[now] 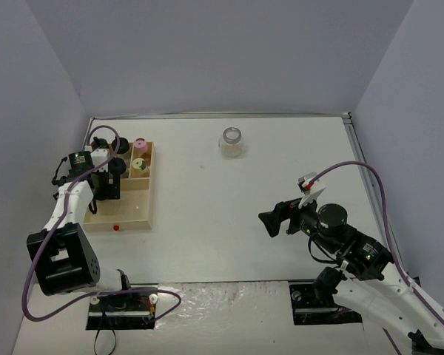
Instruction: Organize the condiment bottles
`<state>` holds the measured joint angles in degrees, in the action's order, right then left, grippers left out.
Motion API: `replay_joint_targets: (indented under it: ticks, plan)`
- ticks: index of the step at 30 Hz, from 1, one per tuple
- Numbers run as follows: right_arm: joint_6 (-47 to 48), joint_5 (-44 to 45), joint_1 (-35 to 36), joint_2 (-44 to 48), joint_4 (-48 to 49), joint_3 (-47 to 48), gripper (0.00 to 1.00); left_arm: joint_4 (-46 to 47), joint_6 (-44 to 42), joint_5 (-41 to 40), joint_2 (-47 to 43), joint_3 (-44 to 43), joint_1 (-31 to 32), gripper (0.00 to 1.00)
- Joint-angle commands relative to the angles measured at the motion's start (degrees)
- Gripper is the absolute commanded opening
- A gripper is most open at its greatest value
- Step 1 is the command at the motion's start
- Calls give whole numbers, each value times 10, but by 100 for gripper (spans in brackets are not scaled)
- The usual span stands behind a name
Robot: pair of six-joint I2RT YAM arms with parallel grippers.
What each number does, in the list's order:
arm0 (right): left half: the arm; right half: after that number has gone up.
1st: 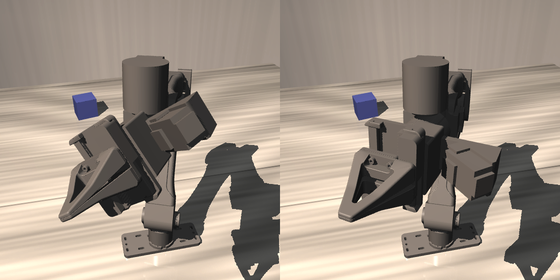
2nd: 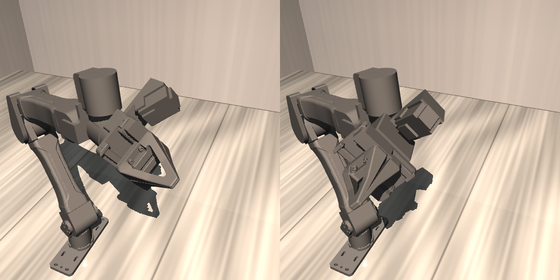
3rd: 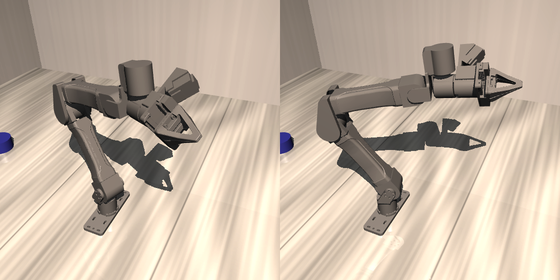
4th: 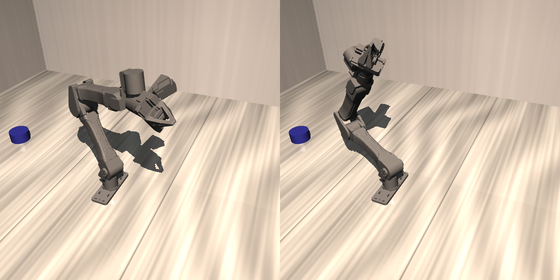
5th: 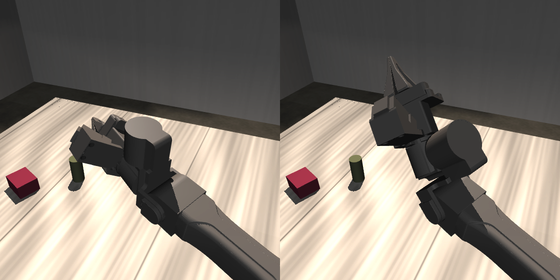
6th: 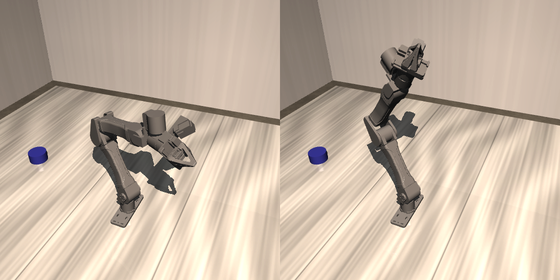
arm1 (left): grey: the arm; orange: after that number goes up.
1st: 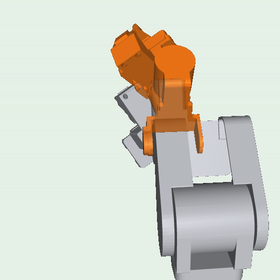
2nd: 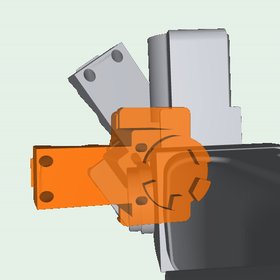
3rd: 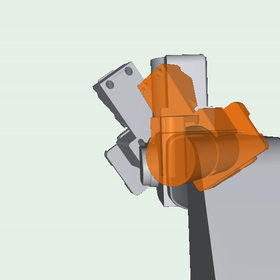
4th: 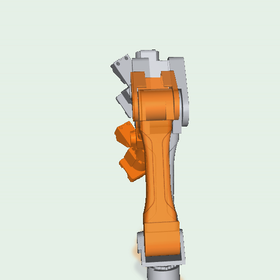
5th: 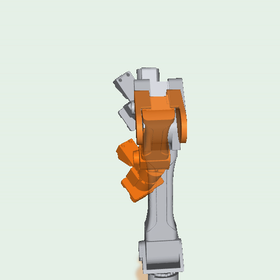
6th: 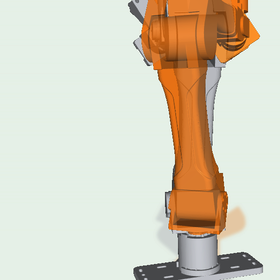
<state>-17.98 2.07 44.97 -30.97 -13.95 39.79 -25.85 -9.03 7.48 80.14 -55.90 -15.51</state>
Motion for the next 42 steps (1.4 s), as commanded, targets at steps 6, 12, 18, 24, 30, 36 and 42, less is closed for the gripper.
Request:
replay_joint_targets:
  ticks: [6,12,18,24,30,36,42]
  plan:
    - [2,-14,-1,-30,39,14,100,16,-7,-3,-42,-18,-5,96]
    - [6,-14,-1,-57,39,35,100,-7,21,-14,-96,-24,-5,97]
    - [6,13,-2,-173,35,99,100,-73,101,-36,-213,-56,-4,97]
    - [31,78,-6,-319,50,183,100,-86,176,55,-346,-31,14,97]
    - [69,68,-54,-460,97,283,100,-63,217,153,-437,19,77,97]
    - [92,80,-123,-623,126,413,100,-31,205,159,-478,79,139,97]
    - [117,102,-144,-804,146,557,100,-3,210,126,-500,128,179,97]
